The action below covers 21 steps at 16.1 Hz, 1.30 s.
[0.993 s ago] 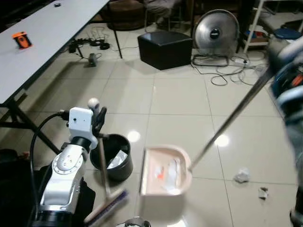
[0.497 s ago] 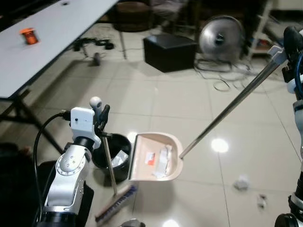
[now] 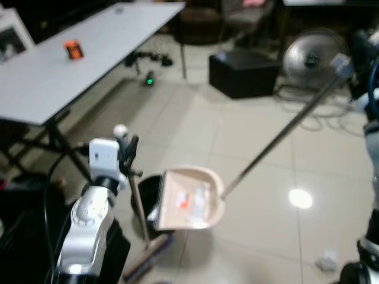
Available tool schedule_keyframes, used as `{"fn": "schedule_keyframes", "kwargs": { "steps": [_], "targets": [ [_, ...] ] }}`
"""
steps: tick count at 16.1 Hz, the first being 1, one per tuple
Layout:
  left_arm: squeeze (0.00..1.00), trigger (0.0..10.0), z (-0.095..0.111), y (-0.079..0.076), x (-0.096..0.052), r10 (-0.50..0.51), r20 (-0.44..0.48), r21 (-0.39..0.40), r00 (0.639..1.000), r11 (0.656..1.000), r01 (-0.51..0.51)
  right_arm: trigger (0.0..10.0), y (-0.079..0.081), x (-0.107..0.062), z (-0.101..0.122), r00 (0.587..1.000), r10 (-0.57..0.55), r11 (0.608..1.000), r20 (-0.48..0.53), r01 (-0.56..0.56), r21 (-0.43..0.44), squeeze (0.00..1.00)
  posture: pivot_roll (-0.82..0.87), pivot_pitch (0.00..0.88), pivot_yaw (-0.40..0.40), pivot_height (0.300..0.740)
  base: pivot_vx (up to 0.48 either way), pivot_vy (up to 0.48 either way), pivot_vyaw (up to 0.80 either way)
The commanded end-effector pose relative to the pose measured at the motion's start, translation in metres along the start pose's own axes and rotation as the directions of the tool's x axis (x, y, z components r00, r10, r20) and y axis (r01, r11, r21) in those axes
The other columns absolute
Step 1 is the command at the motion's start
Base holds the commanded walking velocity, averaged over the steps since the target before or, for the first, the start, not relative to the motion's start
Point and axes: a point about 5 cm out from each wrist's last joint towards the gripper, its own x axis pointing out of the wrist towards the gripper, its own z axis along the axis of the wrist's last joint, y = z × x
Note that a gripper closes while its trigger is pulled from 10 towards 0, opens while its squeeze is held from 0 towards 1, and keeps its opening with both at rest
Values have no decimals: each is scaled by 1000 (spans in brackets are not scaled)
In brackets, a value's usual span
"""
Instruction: Sweep floor
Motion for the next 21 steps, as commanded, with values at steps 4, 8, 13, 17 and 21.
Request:
{"fn": "schedule_keyframes", "kwargs": {
  "steps": [4, 8, 13, 17, 21],
  "targets": [
    [0, 10000, 3, 9, -6, 33, 3, 39, 999, 999, -33, 10000, 14, 5, -4, 997, 72, 997, -4, -71, 36, 0, 44, 0, 51, 740, 421, 0, 0],
    [0, 10000, 2, 10, -10, 32, -10, 38, 999, 999, -31, 10000, 14, 4, -10, 998, 66, 997, -16, -65, 44, 0, 52, 0, 51, 740, 420, 0, 773],
    [0, 10000, -14, 12, -20, 8, -117, 22, 993, 1000, -6, 10000, 8, -1, -8, 999, 45, 997, 1, -45, 62, 0, 51, 0, 65, 740, 153, 0, 110],
    [0, 10000, -44, 21, -38, 16, -228, 46, 974, 999, -5, 10000, 10, 0, -12, 999, 49, 996, 8, -50, 69, 0, 61, 0, 67, 740, 0, 0, 0],
    [0, 10000, -85, 30, -51, 78, -320, 84, 944, 995, -53, 10000, 20, 6, -14, 996, 86, 993, 25, -84, -84, 0, 61, 0, 66, 740, 0, 0, 0]
  ]
}}
